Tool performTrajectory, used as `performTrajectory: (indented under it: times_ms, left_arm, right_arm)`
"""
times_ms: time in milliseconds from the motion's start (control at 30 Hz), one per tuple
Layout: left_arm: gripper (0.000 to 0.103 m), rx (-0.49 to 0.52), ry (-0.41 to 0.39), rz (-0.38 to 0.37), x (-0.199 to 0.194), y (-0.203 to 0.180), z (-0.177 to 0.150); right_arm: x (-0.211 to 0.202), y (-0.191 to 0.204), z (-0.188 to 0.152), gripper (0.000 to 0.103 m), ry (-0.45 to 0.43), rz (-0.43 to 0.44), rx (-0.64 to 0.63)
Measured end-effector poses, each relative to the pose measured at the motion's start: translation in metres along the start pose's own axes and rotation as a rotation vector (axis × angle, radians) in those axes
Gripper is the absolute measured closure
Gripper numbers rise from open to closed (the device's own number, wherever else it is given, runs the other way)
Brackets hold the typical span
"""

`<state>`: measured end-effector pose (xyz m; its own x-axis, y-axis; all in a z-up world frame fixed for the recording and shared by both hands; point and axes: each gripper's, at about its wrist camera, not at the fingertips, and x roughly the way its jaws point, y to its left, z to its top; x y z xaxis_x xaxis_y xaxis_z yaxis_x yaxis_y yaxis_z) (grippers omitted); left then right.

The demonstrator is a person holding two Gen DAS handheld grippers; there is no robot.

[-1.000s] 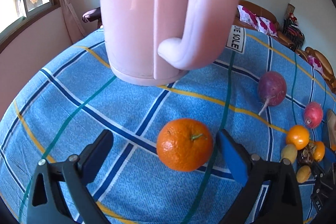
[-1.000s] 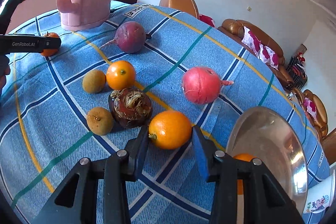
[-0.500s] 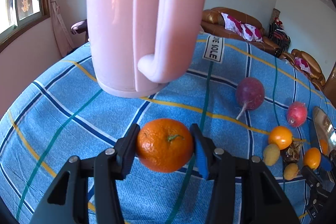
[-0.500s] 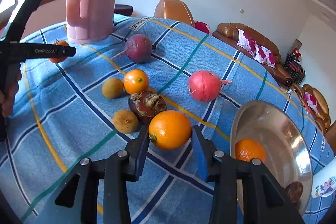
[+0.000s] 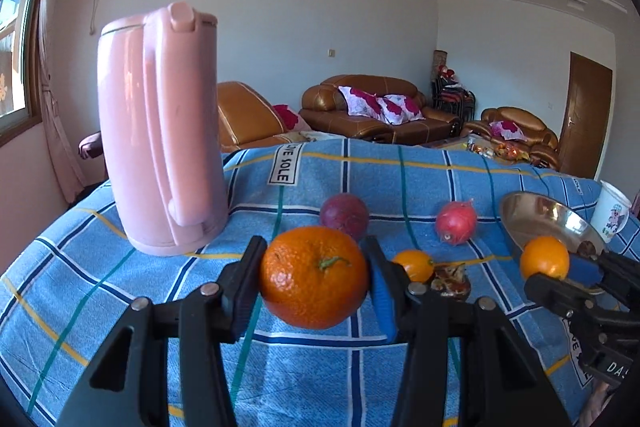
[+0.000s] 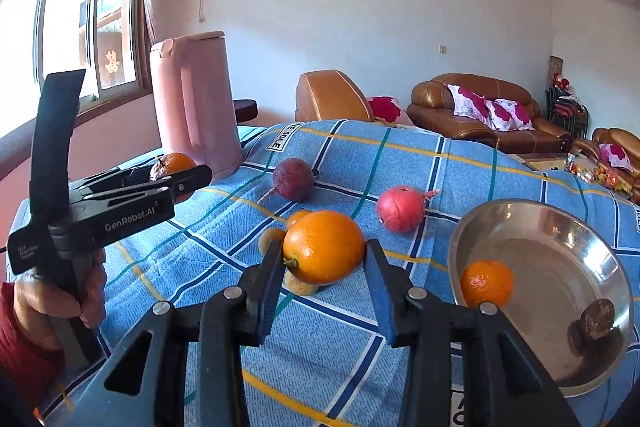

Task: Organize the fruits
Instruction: 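Carry both oranges over the steel bowl and open both tools to drop them in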

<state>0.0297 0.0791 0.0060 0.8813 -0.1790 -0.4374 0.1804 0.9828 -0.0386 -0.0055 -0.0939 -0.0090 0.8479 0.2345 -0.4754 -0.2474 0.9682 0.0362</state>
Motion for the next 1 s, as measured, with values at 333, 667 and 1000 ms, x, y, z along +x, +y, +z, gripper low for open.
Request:
performTrajectory:
  times_ms: [333, 667, 1000]
  left_arm:
    - [0.052, -0.047, 0.012, 0.062, -0.003, -0.021, -0.006]
    - [0.052, -0.069, 0.019, 0.059, -0.006, -0.040, -0.012]
    - [0.052, -0.046, 0.011, 0.038, -0.010, -0.065, -0.012]
  right_arm:
    - [-0.001, -0.018, 0.000, 0.061, -0.005, -0.010, 0.064]
    - [-0.011, -0.027, -0.002, 0.061, -0.016, -0.090, 0.072]
    - [-0.019, -0.041, -0.003, 0.061, -0.027, -0.155, 0.090]
